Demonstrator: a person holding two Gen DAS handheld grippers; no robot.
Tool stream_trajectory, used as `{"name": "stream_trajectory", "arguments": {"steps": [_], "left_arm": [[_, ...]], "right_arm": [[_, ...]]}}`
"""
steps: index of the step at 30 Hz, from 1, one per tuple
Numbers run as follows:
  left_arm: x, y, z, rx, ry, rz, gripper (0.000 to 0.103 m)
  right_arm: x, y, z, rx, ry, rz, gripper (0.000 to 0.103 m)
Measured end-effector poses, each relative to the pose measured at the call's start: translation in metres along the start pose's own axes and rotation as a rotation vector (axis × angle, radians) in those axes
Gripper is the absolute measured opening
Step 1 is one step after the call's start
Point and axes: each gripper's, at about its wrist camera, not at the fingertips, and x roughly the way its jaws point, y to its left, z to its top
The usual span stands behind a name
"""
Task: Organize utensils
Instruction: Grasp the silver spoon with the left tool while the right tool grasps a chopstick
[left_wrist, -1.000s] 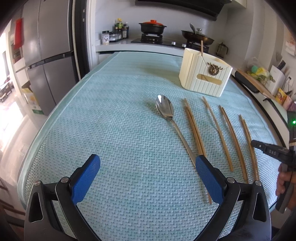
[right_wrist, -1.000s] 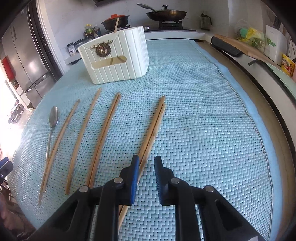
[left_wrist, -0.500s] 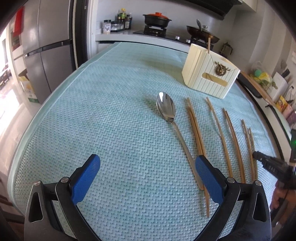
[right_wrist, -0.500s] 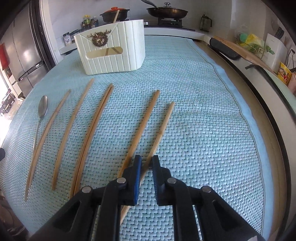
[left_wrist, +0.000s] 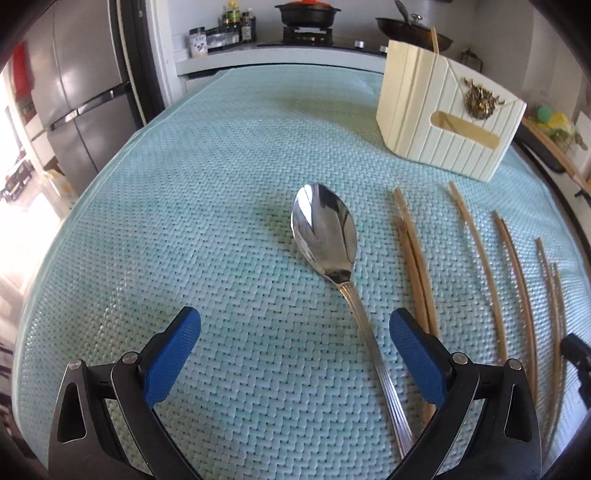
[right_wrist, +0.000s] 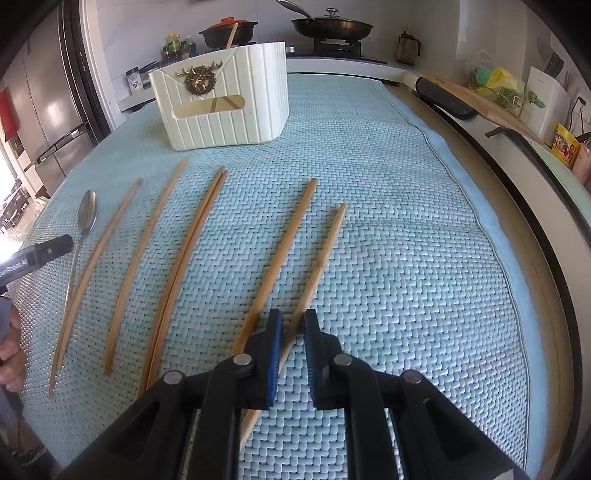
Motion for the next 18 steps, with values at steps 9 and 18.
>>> {"name": "stream_trajectory", "arguments": {"steps": [9, 18], "left_arm": [[0.0, 0.024, -0.005, 0.026, 0.017, -0.006, 0.102], [0.012, 0.022, 0.014, 0.09, 0.051, -0.104, 0.102]], "right_arm": [[-0.002, -0.014, -0.002, 0.013, 0.004, -0.004, 0.012], [0.002, -0.026, 0.008, 0.022, 0.033, 0.037, 0.02]]}}
